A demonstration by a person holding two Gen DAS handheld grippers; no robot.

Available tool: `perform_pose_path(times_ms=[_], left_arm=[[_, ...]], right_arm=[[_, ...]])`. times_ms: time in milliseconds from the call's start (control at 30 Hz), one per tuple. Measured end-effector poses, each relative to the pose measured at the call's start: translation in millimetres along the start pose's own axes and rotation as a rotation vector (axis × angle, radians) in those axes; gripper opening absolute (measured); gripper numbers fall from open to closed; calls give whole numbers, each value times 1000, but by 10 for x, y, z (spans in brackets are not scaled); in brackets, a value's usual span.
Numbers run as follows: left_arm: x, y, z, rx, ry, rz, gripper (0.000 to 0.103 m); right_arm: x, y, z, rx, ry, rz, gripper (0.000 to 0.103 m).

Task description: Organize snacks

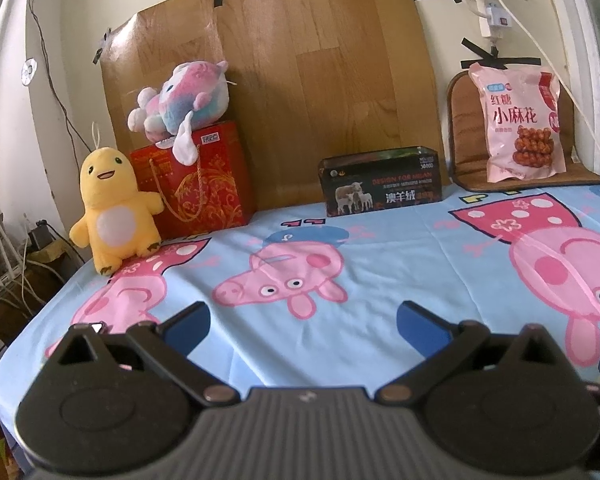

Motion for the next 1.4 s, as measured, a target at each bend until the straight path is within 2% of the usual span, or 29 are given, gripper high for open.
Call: perform_pose_path(times_ms=[333, 533, 633, 733, 867, 1000, 1167, 1333, 1400], left_arm=[[-15, -41, 96, 6, -59, -13, 103], [31, -54, 213, -10, -62, -2, 103], [70, -74, 438, -43, -96, -38, 103], [127, -98, 728, -38, -133, -67, 103], [283, -112, 1032, -9, -125, -73, 103], [433, -59, 1321, -32, -134, -49, 103], [659, 18, 1710, -12, -132, -25, 103], [803, 50, 2004, -21, -96, -64, 103], [784, 53, 2097, -58, -143, -77, 103]], right_arm=[[12, 5, 16, -9, -10, -8, 103], [76, 38, 7, -25, 0, -35, 103], [161, 135, 81, -37, -12, -28, 103], [333, 239, 241, -49, -25, -19, 103], [571, 311, 439, -52, -32, 0, 103], [741, 316, 663, -70, -49, -22, 103], [1010, 277, 977, -114, -20, -64, 103], [1259, 199, 1240, -196, 51, -132, 103], [1307, 201, 1247, -195, 79, -135, 103]])
Point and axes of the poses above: each gripper's, at about its wrist camera, not at the fingertips, and z roughly the way its jaws point, y to its right, x to its top, the point moved 7 cm from there along z, roughly the way its jaws point, and after that the axes turned 10 degrees about -y, right-handed, at the moved point
